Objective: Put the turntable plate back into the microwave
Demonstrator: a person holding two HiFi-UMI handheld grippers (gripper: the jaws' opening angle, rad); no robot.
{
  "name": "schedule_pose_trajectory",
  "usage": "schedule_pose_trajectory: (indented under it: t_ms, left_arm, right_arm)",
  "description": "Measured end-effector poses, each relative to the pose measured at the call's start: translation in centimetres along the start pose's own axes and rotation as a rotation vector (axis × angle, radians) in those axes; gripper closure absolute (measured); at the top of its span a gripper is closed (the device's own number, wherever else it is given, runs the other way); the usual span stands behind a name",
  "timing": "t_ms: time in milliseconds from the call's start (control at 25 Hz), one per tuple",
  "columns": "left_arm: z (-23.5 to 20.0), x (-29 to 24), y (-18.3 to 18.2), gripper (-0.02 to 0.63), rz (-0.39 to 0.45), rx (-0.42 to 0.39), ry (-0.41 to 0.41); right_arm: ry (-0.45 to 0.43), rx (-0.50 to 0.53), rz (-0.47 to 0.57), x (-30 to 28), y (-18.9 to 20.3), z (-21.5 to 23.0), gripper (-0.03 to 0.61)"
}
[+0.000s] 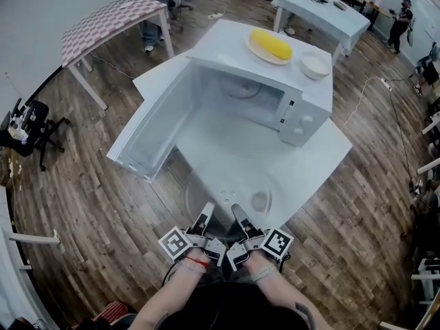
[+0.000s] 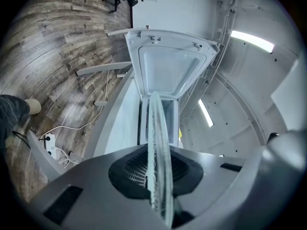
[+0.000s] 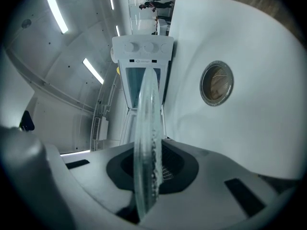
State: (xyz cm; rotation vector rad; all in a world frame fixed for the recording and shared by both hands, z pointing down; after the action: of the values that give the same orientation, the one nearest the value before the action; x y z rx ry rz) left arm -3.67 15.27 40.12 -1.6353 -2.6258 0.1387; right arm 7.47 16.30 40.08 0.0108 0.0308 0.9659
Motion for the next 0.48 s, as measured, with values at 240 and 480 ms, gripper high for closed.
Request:
schedule_pose_trajectory:
  t_ms: [240, 480]
  left_arm:
    - [0.0, -2.1, -0.7, 0.565, -0.042, -0.006, 0.001]
    - [0.0, -3.8, -1.3, 0.565, -0.065, 0.003, 0.011]
  right_arm:
    - [0.001, 0.006, 0.042, -1.2, -1.3, 0.0, 0.536]
    - [0.001, 0.01, 0.065, -2.2, -2.2, 0.2, 0.535]
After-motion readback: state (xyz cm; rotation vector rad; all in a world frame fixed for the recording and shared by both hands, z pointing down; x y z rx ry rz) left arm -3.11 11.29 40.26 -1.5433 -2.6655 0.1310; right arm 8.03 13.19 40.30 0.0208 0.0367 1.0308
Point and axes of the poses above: the fingertips, and each gripper's own axes: x backward along the fingers, z to its right, y out of its underside, the point moved 3 cm from there along x, backward along the fingers, and after that the axes turned 3 degrees about -y, right-handed, at the moved point
